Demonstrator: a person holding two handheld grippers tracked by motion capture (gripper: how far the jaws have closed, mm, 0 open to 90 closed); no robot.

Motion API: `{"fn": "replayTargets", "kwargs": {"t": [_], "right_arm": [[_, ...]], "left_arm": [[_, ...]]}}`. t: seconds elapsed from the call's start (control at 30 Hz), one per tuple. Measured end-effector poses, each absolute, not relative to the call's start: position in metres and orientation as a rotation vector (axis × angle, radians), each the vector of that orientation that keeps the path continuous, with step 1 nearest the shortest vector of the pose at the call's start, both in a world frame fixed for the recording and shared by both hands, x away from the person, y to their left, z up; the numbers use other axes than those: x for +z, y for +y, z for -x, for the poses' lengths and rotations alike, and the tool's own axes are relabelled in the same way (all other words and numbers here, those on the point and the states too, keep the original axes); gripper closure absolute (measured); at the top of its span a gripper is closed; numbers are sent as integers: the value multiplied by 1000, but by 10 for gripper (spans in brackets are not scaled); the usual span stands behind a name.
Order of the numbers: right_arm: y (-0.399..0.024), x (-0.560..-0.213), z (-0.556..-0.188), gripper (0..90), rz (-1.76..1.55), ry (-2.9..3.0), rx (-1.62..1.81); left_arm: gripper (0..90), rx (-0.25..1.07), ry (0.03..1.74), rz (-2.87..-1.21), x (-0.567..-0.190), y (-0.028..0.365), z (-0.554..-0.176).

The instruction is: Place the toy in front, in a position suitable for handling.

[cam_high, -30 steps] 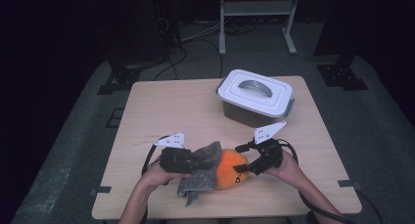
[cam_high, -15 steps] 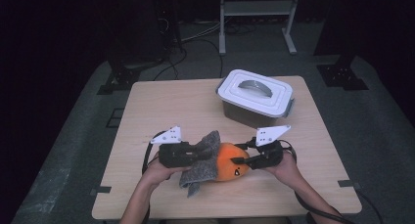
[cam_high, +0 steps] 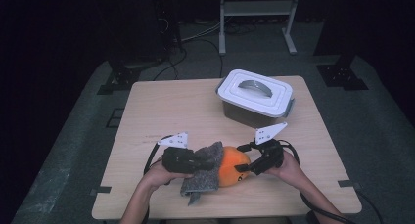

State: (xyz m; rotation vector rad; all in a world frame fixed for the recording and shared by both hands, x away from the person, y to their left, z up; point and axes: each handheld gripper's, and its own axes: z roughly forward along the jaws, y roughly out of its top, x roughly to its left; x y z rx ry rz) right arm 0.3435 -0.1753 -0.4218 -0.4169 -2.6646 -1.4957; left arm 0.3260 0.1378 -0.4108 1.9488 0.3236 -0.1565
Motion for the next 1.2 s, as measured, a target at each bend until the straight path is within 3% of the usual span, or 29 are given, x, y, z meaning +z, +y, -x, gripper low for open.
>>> {"fn": "replayTargets", "kwargs": {"t": [0.27, 0.57, 1.0, 1.2], "right_arm": [[-165, -422, -333, 331, 345, -2725, -1486], [-172, -423, -336, 363, 319, -2736, -1464], [-170, -422, -331, 360, 324, -2741, -1462], [-170, -422, -332, 296, 311, -2730, -1460]], "left_arm": [[763, -84, 307, -1941, -402, 131, -322], [761, -83, 392, -1987, -414, 156, -329], [763, -87, 330, -1958, -404, 142, -323], [768, -104, 324, -1990, -408, 139, -322]]}}
